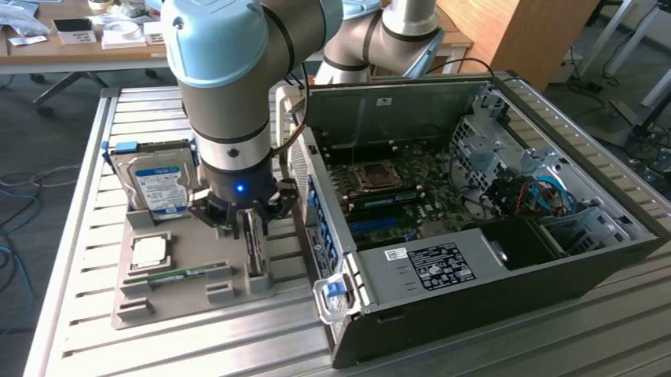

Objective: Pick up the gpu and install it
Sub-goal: 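Pick up the gpu and move the gpu toward the slot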

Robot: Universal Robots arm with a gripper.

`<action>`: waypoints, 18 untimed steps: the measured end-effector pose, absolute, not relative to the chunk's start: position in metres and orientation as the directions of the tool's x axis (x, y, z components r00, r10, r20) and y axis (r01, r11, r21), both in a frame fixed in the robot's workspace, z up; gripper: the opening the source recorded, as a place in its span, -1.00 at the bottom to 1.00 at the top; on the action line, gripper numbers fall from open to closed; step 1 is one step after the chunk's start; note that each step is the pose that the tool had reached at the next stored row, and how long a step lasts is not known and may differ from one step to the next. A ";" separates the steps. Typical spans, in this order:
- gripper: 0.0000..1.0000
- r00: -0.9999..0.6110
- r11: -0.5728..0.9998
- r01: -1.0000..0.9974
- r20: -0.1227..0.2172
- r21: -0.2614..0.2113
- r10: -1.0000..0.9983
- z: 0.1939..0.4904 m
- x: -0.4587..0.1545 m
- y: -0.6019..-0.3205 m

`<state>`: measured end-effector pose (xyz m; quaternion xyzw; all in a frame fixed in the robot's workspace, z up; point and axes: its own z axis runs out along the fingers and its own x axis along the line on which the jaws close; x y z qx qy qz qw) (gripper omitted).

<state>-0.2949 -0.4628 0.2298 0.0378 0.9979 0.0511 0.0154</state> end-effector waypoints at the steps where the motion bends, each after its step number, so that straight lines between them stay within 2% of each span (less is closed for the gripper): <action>1: -0.05 -0.997 0.992 0.074 -0.027 0.103 0.077 0.230 -0.295 -0.463; 10: -0.05 -0.997 0.992 0.074 -0.027 0.103 0.077 0.230 -0.295 -0.463; 11: -0.08 -0.997 0.992 0.074 -0.027 0.103 0.077 0.230 -0.295 -0.463; 12: -0.21 -0.997 0.992 0.074 -0.027 0.103 0.077 0.230 -0.295 -0.463; 13: -0.21 -0.997 0.992 0.074 -0.027 0.103 0.077 0.230 -0.295 -0.463; 14: -0.34 -0.997 0.992 0.074 -0.027 0.103 0.077 0.230 -0.295 -0.463; 18: -0.34 -0.997 0.992 0.074 -0.027 0.103 0.077 0.230 -0.295 -0.463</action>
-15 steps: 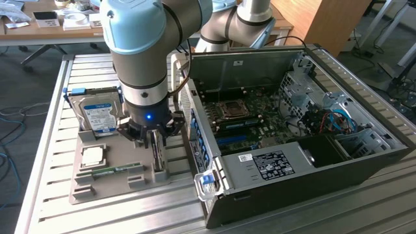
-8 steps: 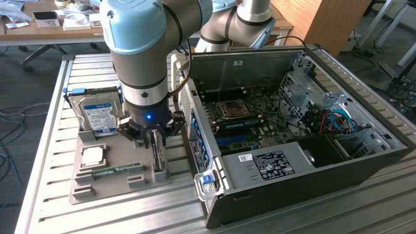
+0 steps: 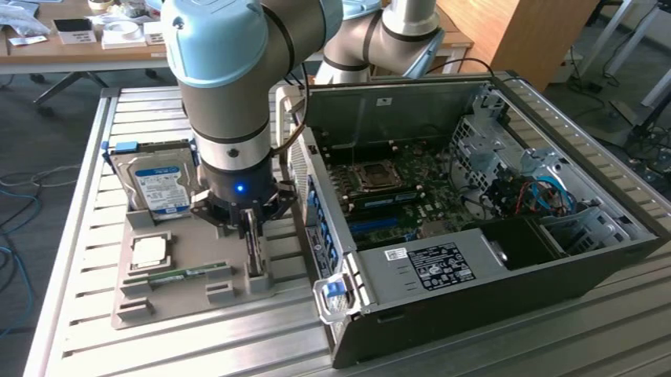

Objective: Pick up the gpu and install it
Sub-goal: 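Pick up the gpu and move the gpu toward the slot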

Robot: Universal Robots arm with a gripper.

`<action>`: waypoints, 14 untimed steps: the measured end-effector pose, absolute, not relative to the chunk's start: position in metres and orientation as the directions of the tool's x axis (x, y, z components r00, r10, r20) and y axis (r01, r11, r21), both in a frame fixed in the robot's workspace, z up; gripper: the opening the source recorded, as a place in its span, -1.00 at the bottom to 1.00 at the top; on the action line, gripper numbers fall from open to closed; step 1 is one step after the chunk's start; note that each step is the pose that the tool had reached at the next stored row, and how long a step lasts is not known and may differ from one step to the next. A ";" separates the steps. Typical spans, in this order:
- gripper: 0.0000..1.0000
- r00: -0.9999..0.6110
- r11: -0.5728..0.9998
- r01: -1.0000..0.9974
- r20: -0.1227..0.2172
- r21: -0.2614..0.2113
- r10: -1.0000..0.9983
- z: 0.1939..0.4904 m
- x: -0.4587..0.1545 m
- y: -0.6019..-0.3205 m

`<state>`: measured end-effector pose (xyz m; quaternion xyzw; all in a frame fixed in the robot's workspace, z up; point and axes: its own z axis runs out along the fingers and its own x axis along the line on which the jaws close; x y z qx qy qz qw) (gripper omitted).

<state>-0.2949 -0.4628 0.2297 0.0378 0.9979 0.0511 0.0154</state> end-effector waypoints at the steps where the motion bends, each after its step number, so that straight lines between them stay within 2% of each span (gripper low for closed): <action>1: -0.34 -0.997 0.992 0.074 -0.027 0.103 0.077 0.230 -0.295 -0.463; 14: -0.34 -0.997 0.992 0.074 -0.027 0.103 0.077 0.230 -0.296 -0.463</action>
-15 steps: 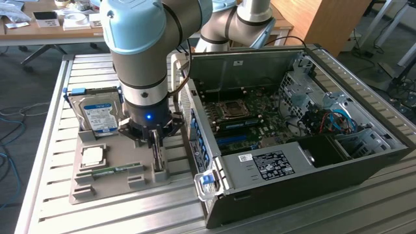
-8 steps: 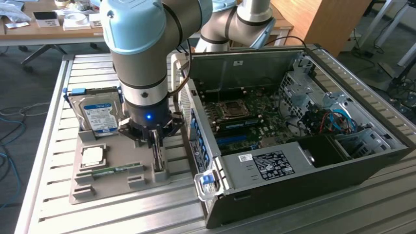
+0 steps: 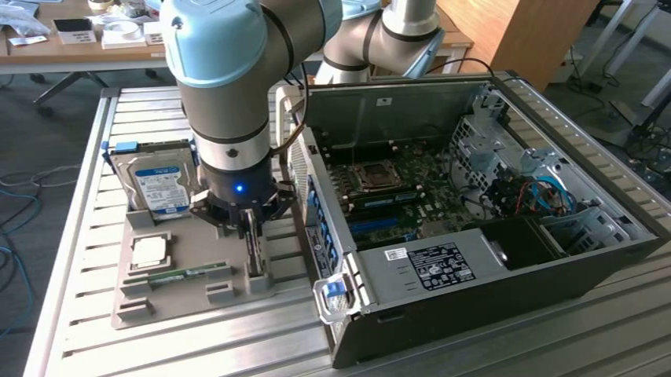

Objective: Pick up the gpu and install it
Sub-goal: 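Pick up the gpu and move the gpu toward the slot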

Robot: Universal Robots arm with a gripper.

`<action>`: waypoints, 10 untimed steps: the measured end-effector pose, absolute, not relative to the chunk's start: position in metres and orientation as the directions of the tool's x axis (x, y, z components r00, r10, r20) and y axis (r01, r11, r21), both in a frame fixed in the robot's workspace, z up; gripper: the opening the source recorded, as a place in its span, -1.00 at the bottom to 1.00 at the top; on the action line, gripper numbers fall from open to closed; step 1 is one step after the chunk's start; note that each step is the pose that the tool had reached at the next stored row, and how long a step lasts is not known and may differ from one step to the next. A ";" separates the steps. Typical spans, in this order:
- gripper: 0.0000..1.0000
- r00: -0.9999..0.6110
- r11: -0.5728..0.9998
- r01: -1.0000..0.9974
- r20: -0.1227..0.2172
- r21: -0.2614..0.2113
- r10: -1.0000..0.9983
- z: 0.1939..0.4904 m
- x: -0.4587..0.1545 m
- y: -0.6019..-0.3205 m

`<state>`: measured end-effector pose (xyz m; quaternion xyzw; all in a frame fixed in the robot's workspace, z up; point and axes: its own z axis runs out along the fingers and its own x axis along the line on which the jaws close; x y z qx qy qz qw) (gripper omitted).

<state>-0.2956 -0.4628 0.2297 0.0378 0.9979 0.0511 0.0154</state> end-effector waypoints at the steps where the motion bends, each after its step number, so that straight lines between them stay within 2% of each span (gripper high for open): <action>1: -0.34 -0.997 0.992 0.074 -0.027 0.103 0.077 0.230 -0.296 -0.463; 7: -0.36 -0.997 0.992 0.074 -0.027 0.103 0.077 0.230 -0.296 -0.463; 8: -0.47 -0.997 0.992 0.074 -0.027 0.103 0.077 0.230 -0.296 -0.463; 10: -0.47 -0.997 0.992 0.074 -0.027 0.103 0.077 0.230 -0.296 -0.463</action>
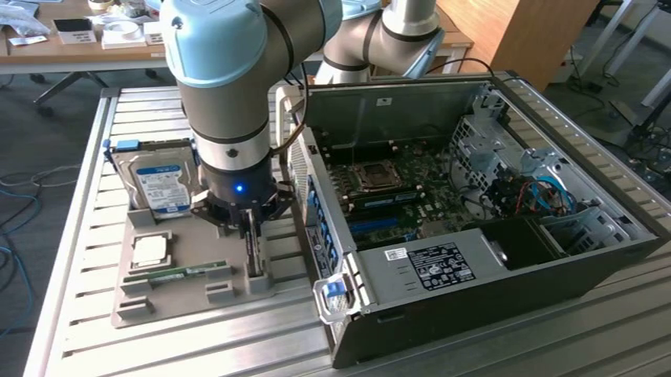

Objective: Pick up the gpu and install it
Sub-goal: 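Pick up the gpu and move the gpu toward the slot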

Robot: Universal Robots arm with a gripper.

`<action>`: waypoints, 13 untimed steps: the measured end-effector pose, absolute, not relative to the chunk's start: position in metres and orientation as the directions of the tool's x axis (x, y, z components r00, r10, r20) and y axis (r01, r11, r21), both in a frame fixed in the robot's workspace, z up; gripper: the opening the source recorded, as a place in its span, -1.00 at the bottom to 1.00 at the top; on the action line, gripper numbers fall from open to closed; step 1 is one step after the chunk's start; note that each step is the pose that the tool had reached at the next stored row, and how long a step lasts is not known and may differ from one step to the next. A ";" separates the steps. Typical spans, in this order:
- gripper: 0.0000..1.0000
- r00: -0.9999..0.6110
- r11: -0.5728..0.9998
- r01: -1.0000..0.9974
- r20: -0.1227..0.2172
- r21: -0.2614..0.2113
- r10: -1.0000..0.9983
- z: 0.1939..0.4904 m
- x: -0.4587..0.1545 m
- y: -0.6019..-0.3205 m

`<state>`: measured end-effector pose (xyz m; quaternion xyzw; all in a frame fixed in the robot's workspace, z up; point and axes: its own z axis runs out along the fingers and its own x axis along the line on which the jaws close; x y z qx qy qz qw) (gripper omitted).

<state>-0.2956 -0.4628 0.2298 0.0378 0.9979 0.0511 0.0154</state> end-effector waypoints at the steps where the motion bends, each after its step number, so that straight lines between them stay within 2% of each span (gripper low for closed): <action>1: -0.47 -0.997 0.992 0.074 -0.027 0.103 0.077 0.230 -0.296 -0.463; 13: -0.47 -0.998 0.993 0.054 -0.027 0.103 0.057 0.230 -0.296 -0.463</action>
